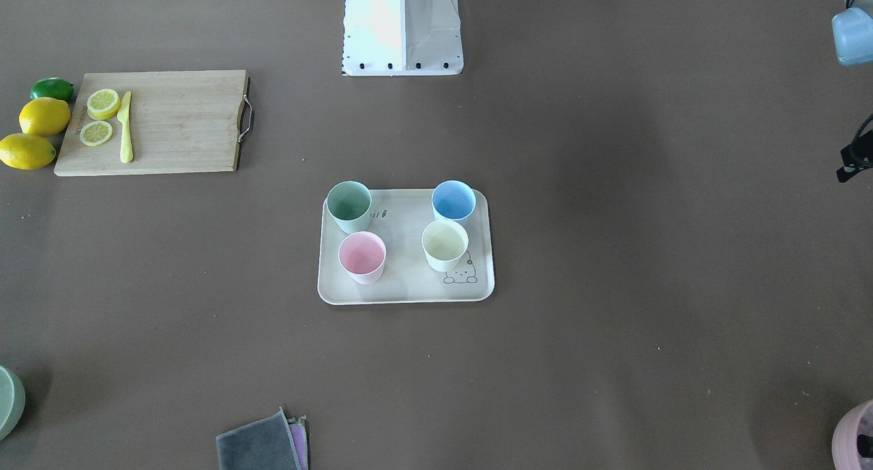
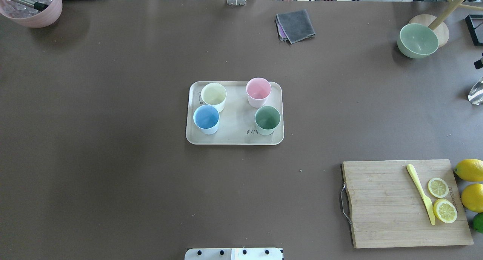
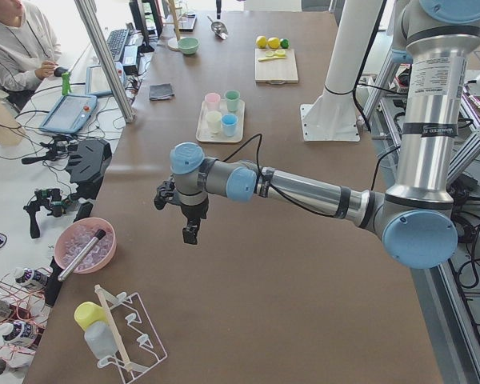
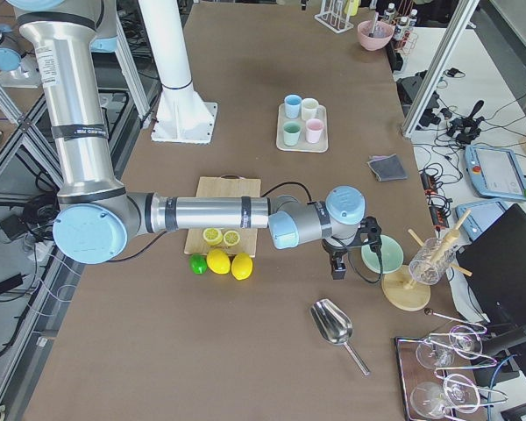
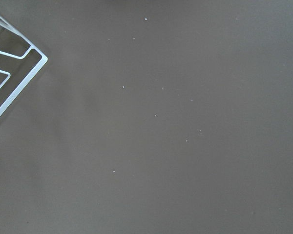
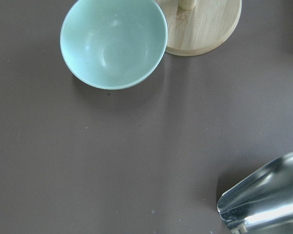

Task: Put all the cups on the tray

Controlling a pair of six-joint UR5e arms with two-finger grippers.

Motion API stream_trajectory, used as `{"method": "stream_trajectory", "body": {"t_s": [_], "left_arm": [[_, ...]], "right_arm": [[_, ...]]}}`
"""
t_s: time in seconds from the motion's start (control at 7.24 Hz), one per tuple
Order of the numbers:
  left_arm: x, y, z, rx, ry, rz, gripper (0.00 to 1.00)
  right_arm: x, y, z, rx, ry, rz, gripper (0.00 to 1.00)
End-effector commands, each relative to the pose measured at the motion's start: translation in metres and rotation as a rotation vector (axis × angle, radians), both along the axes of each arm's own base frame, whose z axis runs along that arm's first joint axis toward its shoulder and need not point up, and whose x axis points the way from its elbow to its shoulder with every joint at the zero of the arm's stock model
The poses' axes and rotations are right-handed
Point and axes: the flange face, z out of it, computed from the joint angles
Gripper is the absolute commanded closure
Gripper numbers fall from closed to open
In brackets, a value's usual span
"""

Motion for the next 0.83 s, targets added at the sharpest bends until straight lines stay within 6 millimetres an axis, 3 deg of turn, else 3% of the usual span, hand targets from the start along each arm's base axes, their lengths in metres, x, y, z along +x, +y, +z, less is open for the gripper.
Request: {"method": "stream_trajectory", "body": {"t_s": [0.0,0.41,0.55,0.69], "left_arm": [[-0.040,0.013,0.016,-0.072,0.160,-0.065,0.02],[-0.042,0.008,0.035,-0.071,0.160,-0.073,0.02],[-0.043,0.007,0.043,-0.071,0.158,-0.071,0.02],[-0.042,0.003,0.041,-0.069,0.157,-0.073,0.02]], "right_arm": [[-0.009,-0.001,-0.009,-0.016,0.018,-0.015,0.00],[-0.025,0.000,-0.012,0.005,0.065,-0.035,0.00],[-0.023,0.002,-0.011,-0.007,0.070,-0.039,0.00],[-0.009,0.003,-0.020,-0.004,0.077,-0.044,0.00]]}}
